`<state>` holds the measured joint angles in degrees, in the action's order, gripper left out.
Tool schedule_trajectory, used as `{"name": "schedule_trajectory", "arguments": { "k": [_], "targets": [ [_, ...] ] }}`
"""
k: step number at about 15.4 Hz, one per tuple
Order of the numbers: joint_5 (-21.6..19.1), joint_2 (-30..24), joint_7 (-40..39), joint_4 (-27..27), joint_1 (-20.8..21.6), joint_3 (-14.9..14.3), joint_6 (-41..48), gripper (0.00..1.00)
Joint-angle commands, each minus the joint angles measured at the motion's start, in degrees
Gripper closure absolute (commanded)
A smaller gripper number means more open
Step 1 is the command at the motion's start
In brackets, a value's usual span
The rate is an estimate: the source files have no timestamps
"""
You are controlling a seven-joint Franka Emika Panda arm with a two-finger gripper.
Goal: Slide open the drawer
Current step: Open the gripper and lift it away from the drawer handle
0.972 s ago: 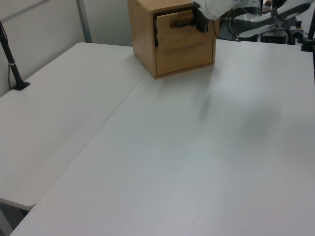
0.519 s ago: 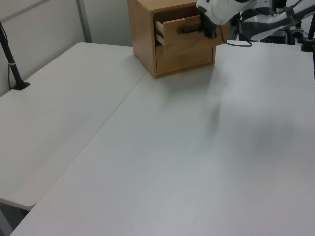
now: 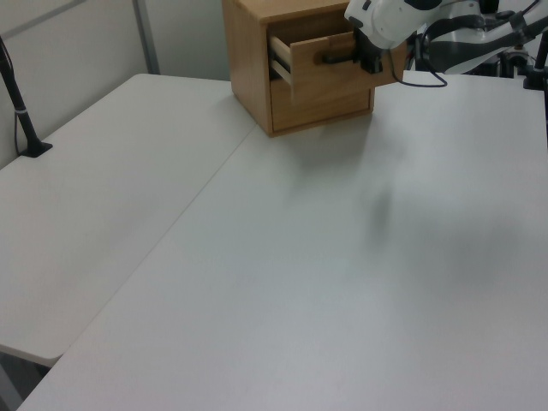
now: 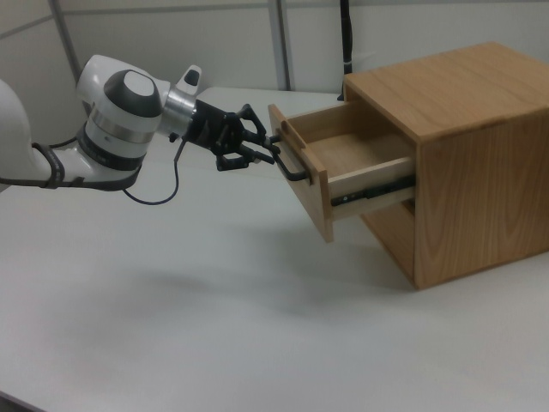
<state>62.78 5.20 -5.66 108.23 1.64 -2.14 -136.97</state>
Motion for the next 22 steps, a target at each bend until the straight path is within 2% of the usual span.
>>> {"name": "schedule_trajectory", "arguments": {
  "k": [1, 2, 3, 4, 7, 8, 10, 13, 15, 17, 21, 22],
  "targets": [
    [-3.0, -1.51, 1.27, 1.46, 1.7, 0.3, -0.23, 0.39],
    [-4.67, -1.6, 1.27, 1.37, 1.79, 0.65, -0.23, 0.36],
    [-6.43, -1.86, 1.27, 1.37, 2.4, 1.26, 0.04, 0.19],
    [-8.1, -2.04, 1.27, 1.28, 2.84, 1.44, 1.0, 0.16],
    [-12.58, -2.04, 1.27, -0.03, 6.17, 1.53, 6.35, 0.15],
    [-16.17, -2.12, 1.27, -0.73, 7.14, 1.53, 8.02, 0.15],
    [-24.68, -3.09, 1.09, -2.58, 8.9, 1.53, 12.67, 0.08],
    [-35.68, -4.93, 0.83, -5.13, 10.31, 1.53, 21.01, 0.08],
    [-43.49, -6.42, 1.18, -6.45, 10.4, 1.53, 26.03, 0.0],
    [-49.92, -7.39, 1.01, -7.68, 9.7, 1.27, 30.69, 0.0],
    [-58.72, -8.28, 3.8, -8.39, 8.48, 0.74, 36.51, 0.0],
    [-59.52, -8.28, 5.56, -8.39, 7.77, 0.65, 36.51, 0.0]
  ]
}}
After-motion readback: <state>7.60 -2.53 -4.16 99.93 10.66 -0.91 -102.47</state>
